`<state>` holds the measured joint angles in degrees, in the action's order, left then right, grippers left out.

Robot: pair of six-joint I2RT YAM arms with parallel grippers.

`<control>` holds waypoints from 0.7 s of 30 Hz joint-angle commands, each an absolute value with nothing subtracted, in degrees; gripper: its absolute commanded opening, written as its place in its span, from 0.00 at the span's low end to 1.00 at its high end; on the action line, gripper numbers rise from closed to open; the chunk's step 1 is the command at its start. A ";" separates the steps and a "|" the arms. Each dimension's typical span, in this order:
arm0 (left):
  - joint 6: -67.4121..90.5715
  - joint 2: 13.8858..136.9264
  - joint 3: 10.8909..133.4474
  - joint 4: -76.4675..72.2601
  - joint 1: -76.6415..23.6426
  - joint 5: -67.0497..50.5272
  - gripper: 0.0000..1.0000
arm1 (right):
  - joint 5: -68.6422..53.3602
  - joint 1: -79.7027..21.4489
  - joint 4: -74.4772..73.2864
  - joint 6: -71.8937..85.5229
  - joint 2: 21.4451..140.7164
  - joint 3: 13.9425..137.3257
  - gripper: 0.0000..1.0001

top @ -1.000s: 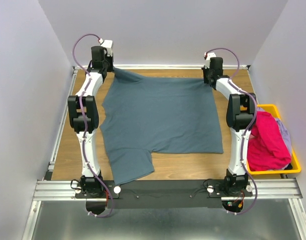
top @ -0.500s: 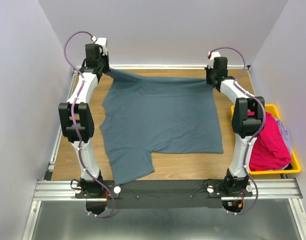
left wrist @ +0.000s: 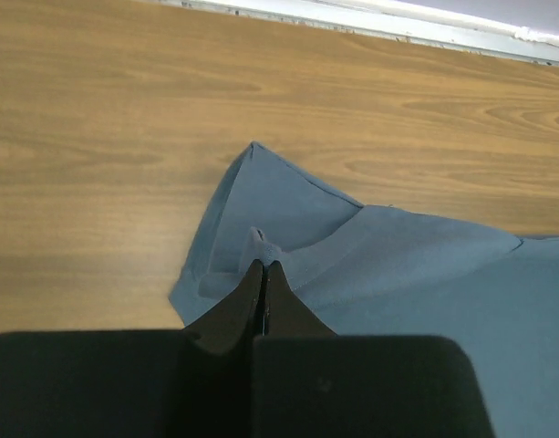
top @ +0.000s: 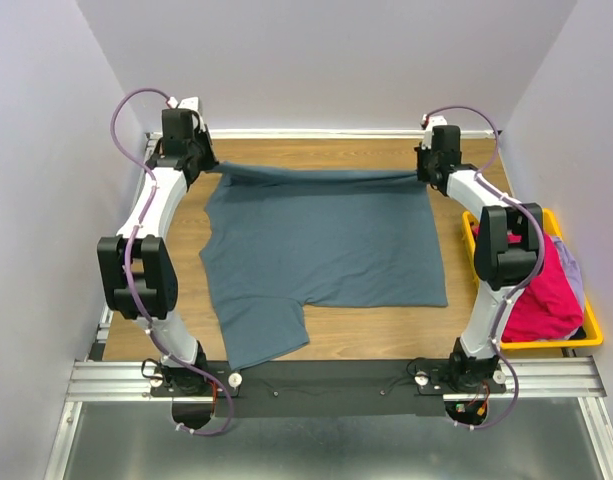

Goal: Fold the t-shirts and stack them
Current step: Fold the tshirt

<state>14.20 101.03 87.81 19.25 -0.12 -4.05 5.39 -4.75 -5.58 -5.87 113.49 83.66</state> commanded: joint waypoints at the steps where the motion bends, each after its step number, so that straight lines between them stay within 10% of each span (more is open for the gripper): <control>1: 17.84 95.20 84.21 19.77 0.18 -2.46 0.00 | 8.17 -4.31 -4.83 -4.22 110.31 81.39 0.01; 21: 24.17 77.44 64.88 20.31 0.18 2.20 0.00 | 11.69 -4.31 -5.36 1.56 105.38 73.74 0.01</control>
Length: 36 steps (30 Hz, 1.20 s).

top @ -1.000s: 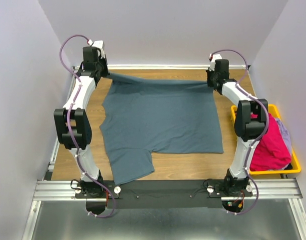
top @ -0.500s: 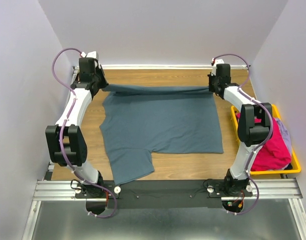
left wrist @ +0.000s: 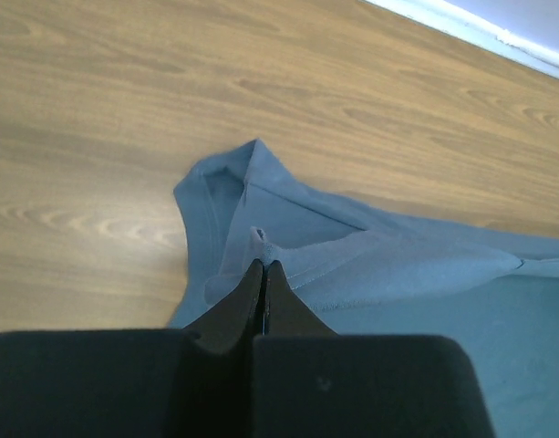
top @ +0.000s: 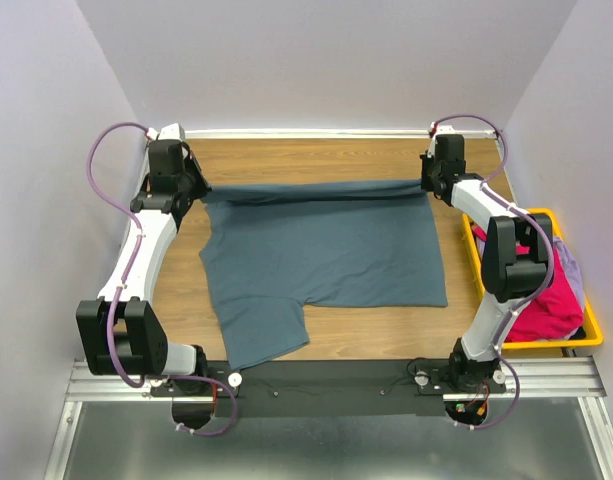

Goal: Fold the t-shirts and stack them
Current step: Fold the tshirt

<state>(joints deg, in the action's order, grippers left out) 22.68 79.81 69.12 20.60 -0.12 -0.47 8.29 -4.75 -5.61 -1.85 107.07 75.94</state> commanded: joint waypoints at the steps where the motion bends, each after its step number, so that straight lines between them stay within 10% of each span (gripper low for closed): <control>1: 24.43 76.82 63.56 19.95 0.18 2.02 0.00 | 11.60 -4.31 -5.36 2.02 105.38 73.13 0.01; 10: 31.72 74.71 48.45 10.82 0.18 -3.50 0.00 | 11.78 -4.31 -5.45 8.08 108.10 68.73 0.06; 14: 34.36 73.22 44.04 8.79 0.18 -6.59 0.04 | 10.99 -4.31 -6.06 10.98 107.76 67.68 0.32; 21: 36.74 65.22 39.64 9.32 0.18 -7.47 0.96 | 6.51 -4.31 -7.91 15.82 101.17 66.18 0.60; 36: 25.85 91.56 61.60 4.30 0.70 -7.12 0.86 | -9.82 -4.31 -8.00 18.19 102.04 74.44 0.65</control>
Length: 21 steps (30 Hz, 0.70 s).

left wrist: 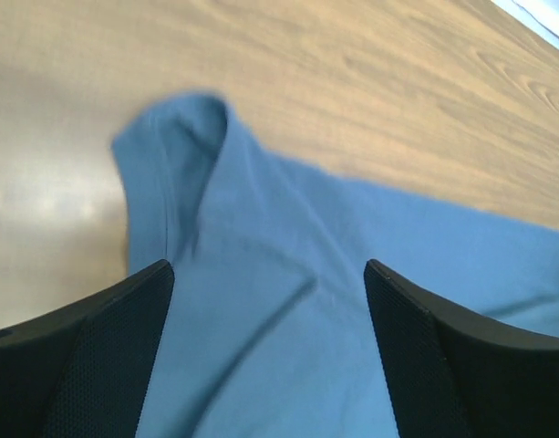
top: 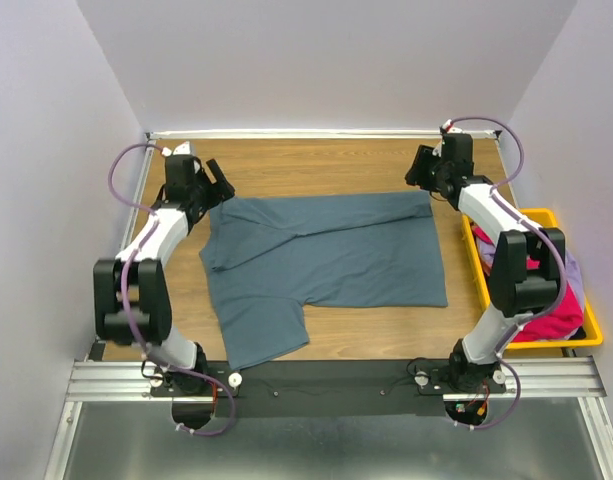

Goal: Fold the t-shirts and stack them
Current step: Fold the tshirt

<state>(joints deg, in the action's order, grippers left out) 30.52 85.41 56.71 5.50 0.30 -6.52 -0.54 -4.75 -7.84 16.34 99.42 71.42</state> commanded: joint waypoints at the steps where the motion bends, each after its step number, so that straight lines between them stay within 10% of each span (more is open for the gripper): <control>1: 25.40 93.50 64.57 4.65 0.70 -7.29 0.84 | -10.54 -4.31 -8.00 19.24 103.09 74.62 0.65; 14: 25.05 112.32 74.62 5.80 0.97 -8.18 0.66 | -9.05 -4.31 -8.00 18.54 105.82 73.39 0.65; 21: 25.05 112.77 74.97 6.59 1.14 -8.00 0.07 | -8.62 -4.31 -8.00 18.11 106.35 73.65 0.65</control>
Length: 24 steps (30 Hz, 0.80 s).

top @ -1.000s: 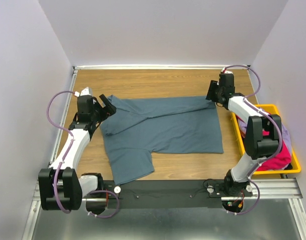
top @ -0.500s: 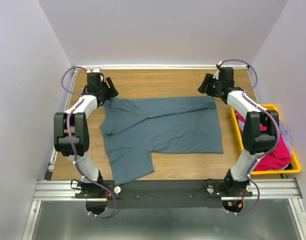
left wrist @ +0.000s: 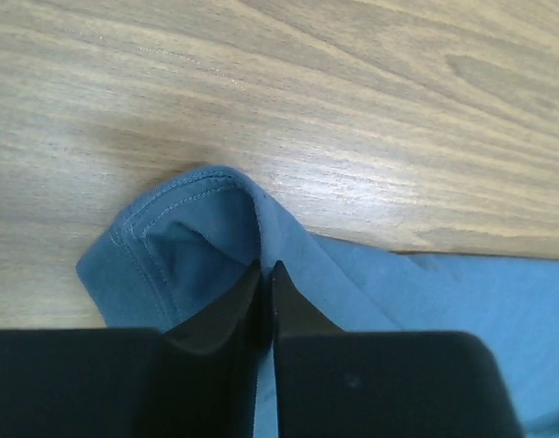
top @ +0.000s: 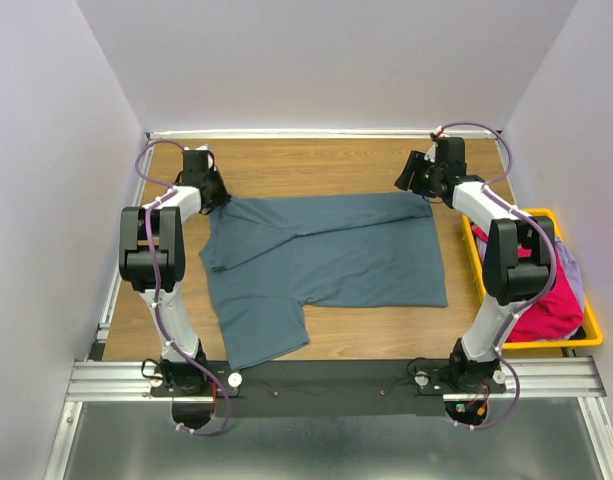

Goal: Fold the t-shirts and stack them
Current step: Fold the tshirt

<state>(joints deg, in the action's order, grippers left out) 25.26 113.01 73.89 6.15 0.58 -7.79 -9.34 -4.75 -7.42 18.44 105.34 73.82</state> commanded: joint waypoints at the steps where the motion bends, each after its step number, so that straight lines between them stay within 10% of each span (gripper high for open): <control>1: 25.14 112.07 74.19 6.59 1.14 -7.74 0.06 | -8.53 -4.39 -8.00 17.93 106.43 73.74 0.65; 24: 30.23 106.00 61.26 -0.88 5.71 -8.09 0.09 | -7.47 -4.31 -10.19 19.69 109.77 74.88 0.64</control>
